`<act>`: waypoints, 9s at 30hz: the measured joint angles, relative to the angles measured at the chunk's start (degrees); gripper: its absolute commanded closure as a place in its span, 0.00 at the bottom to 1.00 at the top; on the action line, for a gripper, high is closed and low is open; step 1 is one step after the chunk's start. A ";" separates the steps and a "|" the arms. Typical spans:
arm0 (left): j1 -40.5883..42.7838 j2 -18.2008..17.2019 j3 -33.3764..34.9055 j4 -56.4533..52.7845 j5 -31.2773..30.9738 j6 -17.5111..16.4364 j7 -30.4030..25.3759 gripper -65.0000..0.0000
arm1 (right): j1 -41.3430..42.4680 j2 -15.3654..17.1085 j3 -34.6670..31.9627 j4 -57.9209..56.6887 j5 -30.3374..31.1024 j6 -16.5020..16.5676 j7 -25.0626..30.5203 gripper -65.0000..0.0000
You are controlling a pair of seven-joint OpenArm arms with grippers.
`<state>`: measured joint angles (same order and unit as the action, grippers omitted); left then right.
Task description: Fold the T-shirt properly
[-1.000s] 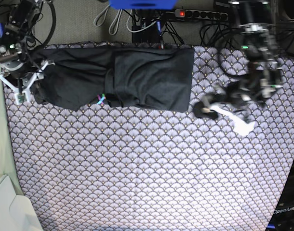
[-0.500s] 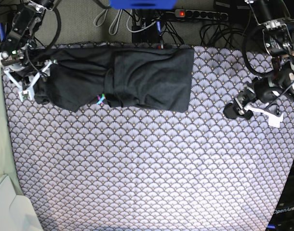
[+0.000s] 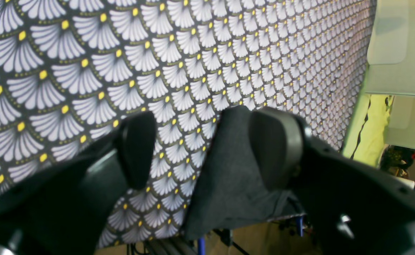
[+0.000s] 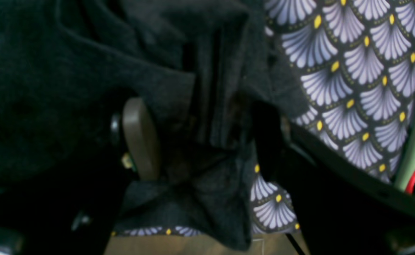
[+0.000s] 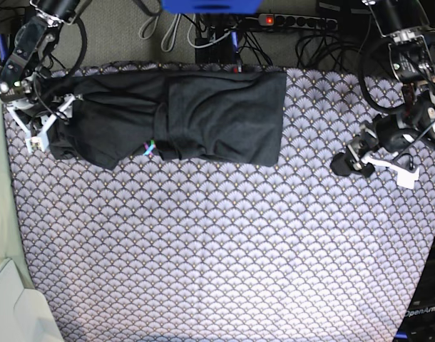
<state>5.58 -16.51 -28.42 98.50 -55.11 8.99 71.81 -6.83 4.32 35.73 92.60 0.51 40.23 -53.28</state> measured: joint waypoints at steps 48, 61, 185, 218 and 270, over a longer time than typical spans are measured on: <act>1.70 -2.69 -7.89 0.00 -0.46 0.20 0.26 0.34 | -9.31 -8.72 -6.43 20.72 6.43 -0.20 -1.92 1.00; 3.13 -6.27 -14.82 -0.07 -0.46 0.24 0.17 0.34 | -9.86 -12.31 -30.01 20.87 6.01 -0.22 -2.23 1.00; 11.98 -6.49 -23.61 0.28 -0.92 0.31 0.20 0.34 | 12.59 -12.72 -70.95 -3.87 6.80 -4.02 2.51 1.00; 11.98 -6.49 -23.61 0.17 -0.94 0.35 0.20 0.34 | 12.00 -8.79 -70.25 -9.73 6.67 -3.87 10.64 1.00; 13.81 -8.35 -23.23 -4.74 15.96 -17.55 0.17 1.00 | -11.17 3.63 -30.27 19.23 6.80 -3.85 -1.44 1.00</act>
<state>19.40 -24.86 -51.66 93.76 -39.16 -8.56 71.99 -18.00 7.94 5.45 111.83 7.31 36.38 -54.72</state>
